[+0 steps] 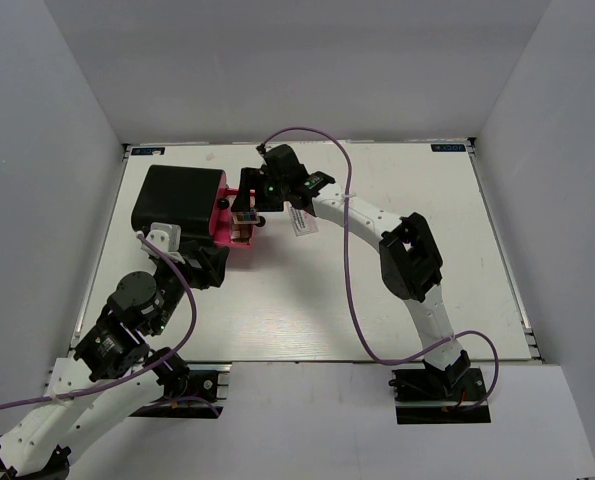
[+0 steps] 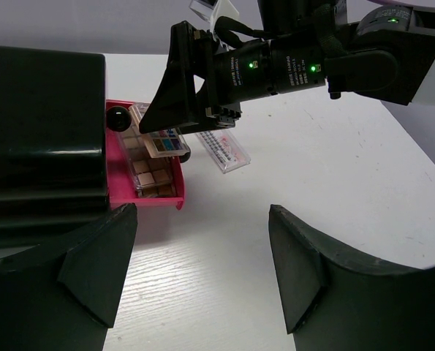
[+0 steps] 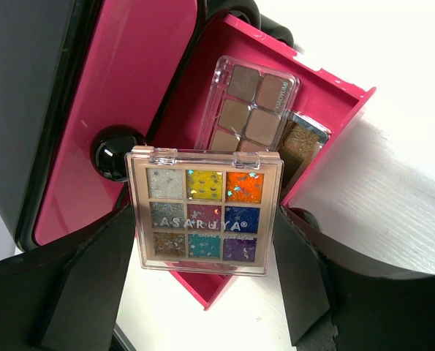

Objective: Organize the makeup

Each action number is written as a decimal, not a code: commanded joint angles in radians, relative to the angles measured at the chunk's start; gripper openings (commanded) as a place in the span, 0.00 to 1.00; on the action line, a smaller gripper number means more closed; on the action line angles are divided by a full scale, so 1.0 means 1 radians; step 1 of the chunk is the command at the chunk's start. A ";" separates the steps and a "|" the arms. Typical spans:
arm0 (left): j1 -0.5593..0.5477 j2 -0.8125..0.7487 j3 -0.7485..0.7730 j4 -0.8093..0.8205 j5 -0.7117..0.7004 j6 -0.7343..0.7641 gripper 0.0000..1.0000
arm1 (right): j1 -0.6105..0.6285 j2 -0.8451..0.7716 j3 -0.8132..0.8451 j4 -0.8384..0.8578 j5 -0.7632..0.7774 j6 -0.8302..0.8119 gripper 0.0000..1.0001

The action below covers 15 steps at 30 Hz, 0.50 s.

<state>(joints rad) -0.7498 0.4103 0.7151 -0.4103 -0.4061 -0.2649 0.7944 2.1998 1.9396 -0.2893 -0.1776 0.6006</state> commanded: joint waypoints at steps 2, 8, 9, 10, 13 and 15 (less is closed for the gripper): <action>0.001 -0.007 0.001 0.001 -0.007 -0.008 0.82 | 0.011 -0.048 0.038 0.019 0.009 0.011 0.49; 0.001 -0.010 0.001 -0.001 -0.008 -0.008 0.82 | 0.014 -0.051 0.035 0.019 0.009 0.011 0.58; 0.001 -0.010 0.001 -0.001 -0.008 -0.008 0.82 | 0.014 -0.051 0.035 0.019 0.007 0.011 0.58; 0.001 -0.010 0.001 0.001 -0.010 -0.007 0.82 | 0.014 -0.052 0.035 0.019 0.009 0.011 0.59; 0.001 -0.010 0.001 -0.001 -0.010 -0.008 0.82 | 0.016 -0.054 0.032 0.019 0.009 0.010 0.61; 0.001 -0.013 0.001 -0.001 -0.010 -0.008 0.82 | 0.014 -0.055 0.030 0.021 0.010 0.010 0.62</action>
<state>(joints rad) -0.7498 0.4068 0.7151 -0.4103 -0.4076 -0.2707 0.7956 2.1998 1.9396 -0.2890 -0.1772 0.6006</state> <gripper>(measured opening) 0.822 0.753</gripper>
